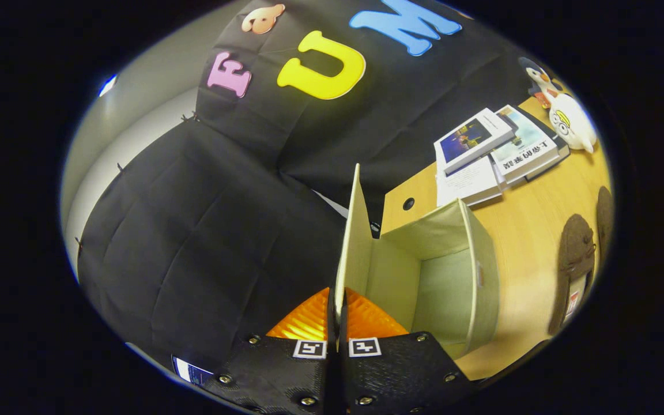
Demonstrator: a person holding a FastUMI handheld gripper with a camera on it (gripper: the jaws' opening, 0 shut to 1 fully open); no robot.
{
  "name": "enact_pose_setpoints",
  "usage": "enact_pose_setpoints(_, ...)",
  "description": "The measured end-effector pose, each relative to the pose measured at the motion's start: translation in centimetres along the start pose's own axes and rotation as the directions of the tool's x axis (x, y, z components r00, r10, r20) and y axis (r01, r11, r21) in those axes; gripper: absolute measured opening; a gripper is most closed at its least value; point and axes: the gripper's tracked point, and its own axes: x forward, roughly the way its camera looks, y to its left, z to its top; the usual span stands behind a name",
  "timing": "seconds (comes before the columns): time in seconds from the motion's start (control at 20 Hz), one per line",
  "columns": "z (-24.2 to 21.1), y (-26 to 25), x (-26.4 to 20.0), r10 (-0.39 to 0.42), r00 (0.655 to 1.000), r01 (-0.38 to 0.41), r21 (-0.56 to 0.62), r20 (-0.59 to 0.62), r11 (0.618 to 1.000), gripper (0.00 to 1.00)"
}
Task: Open the storage box then place both shoes into the box .Put the left shoe in first, then the right shoe, with the right side of both shoes facing outward in a uniform manner.
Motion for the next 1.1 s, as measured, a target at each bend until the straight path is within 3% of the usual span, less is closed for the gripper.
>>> enact_pose_setpoints(0.6,-4.4,7.0,7.5,0.028,0.996,-0.035,-0.074,-0.086,0.997,0.00)
enact_pose_setpoints(0.8,-5.7,8.6,9.3,0.064,0.993,-0.073,-0.096,-0.100,0.993,0.10)
enact_pose_setpoints(0.95,-5.9,8.3,9.3,0.066,0.993,-0.079,-0.134,-0.100,0.988,0.63)
enact_pose_setpoints(1.0,-5.6,8.0,9.0,0.065,0.993,-0.079,-0.150,-0.094,0.986,0.63)
enact_pose_setpoints(1.1,-4.9,7.5,7.9,0.057,0.995,-0.070,-0.181,-0.077,0.981,0.86)
